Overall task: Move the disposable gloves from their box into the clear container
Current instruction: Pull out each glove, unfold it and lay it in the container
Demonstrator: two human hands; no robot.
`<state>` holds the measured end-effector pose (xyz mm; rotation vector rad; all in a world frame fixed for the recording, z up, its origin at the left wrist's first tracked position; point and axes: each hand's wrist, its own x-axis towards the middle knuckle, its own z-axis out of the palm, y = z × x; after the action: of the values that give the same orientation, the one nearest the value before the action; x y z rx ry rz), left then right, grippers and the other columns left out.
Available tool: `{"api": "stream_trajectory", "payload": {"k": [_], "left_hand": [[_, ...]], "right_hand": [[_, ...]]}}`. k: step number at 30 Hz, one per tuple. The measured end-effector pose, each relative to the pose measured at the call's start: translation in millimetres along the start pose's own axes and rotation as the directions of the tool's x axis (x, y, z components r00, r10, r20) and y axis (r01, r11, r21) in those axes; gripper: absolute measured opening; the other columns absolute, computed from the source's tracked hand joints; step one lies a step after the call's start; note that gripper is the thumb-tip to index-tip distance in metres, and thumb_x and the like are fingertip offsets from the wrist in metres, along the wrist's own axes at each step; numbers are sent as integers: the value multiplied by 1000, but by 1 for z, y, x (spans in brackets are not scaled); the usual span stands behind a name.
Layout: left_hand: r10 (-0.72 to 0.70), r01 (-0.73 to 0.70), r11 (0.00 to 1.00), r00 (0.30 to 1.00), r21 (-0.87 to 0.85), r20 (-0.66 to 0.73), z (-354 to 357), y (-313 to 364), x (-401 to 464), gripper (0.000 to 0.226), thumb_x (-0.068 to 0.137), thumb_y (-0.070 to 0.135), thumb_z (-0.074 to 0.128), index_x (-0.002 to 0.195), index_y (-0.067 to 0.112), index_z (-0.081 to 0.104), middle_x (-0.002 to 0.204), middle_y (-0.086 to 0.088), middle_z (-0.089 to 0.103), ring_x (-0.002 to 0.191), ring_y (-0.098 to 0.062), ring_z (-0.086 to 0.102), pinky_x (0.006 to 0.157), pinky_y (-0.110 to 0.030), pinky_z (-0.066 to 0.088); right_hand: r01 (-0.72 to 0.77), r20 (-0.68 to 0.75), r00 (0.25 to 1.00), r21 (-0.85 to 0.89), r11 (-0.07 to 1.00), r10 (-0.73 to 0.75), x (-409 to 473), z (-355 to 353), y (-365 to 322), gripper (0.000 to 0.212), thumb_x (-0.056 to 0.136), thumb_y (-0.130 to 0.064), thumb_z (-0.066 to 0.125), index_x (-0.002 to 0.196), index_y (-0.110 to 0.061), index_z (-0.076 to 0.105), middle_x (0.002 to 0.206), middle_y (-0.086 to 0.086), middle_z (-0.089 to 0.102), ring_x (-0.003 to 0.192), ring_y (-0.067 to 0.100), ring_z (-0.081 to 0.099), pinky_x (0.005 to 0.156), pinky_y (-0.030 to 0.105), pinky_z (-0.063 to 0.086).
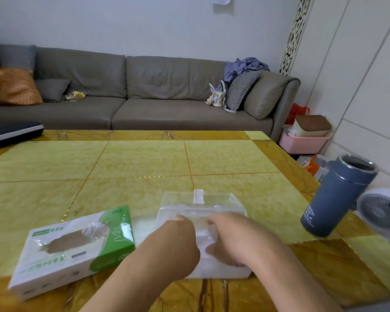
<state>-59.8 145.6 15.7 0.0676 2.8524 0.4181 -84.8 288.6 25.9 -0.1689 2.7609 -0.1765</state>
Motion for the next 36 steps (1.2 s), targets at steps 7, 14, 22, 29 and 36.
{"api": "stream_trajectory", "payload": {"k": [7,14,22,29,36], "left_hand": [[98,-184,962,923,-201,-373,-30,-46,-43,36,101,10,44,123,35,57,114,23,58,98,4,57,80,-14,49],[-344,325,939,879,-113,-329,-43,-148,-52,23,101,20,41,91,24,61,89,6,63,77,-11,61,64,-30,52],[-226,230,973,971,37,-82,-17,-175,-43,30,98,28,37,103,21,65,112,-1,66,105,-22,62,93,-39,51],[-400,280,815,905,-507,-144,-18,-166,-35,27,90,23,50,95,26,76,86,6,74,75,-13,66,70,-29,57],[-499,153,741,778,-654,-383,-15,-156,-29,14,89,26,69,76,26,74,68,12,72,64,-6,65,52,-26,50]], "right_hand": [[64,-397,916,1,998,-58,-26,-14,-20,25,104,-25,50,127,-27,59,111,-4,59,99,22,65,82,38,56],[521,-445,729,-133,843,-520,-29,22,-82,38,99,-18,52,137,-24,49,133,-10,47,129,15,42,107,28,42],[607,-141,722,-340,718,-677,-12,71,-131,62,64,-24,70,126,-16,66,111,2,58,118,23,58,126,37,-5],[605,-203,716,-297,739,-668,-8,76,-134,72,45,-31,74,116,-24,73,100,-2,66,100,19,67,123,38,25],[605,-312,665,-307,735,-678,-14,76,-136,63,36,-36,78,98,-31,79,87,-11,67,88,14,69,107,26,43]]}}
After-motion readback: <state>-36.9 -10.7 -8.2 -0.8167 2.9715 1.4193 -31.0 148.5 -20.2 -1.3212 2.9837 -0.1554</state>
